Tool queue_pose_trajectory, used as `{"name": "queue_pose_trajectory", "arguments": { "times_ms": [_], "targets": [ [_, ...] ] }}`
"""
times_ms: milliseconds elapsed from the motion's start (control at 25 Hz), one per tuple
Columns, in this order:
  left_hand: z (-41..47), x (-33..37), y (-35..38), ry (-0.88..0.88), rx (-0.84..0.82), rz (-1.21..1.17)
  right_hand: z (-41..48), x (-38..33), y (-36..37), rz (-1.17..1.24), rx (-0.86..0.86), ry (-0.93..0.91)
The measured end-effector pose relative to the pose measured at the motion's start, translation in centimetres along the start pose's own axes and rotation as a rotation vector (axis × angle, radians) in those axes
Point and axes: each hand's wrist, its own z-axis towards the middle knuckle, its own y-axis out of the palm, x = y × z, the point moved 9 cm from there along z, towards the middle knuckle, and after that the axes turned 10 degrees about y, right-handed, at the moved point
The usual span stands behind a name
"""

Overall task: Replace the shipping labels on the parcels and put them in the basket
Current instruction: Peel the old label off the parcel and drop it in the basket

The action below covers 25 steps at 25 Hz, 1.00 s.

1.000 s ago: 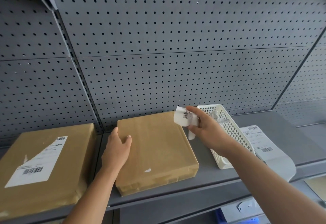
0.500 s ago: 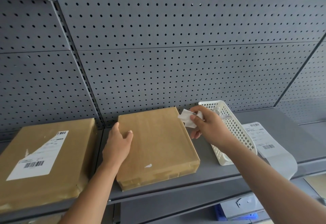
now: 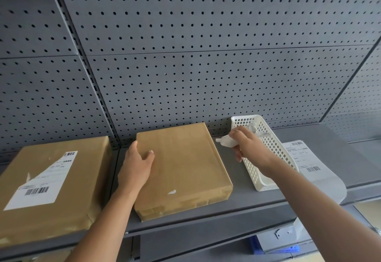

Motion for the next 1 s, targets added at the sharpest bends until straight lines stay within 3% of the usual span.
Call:
{"name": "queue_pose_trajectory", "arguments": {
  "times_ms": [200,360,680,840,1000],
  "targets": [
    [0.2,-0.4,0.0,-0.005,0.003,0.002,1.0,1.6,-1.2,0.103,-0.004,0.057],
    [0.5,-0.7,0.3,-0.007,-0.005,0.006,1.7,1.8,-4.1,0.181,0.105,-0.013],
    [0.9,-1.5,0.6,-0.007,-0.005,-0.025,4.0,2.9,-11.2,-0.169,0.486,-0.022],
    [1.2,-1.8,0.6,-0.002,-0.012,-0.022,5.2,2.5,-11.5,-0.416,0.564,-0.077],
    [1.1,-1.8,0.6,0.000,0.000,-0.001,7.0,2.5,-10.7,-0.479,0.585,-0.119]
  ]
}}
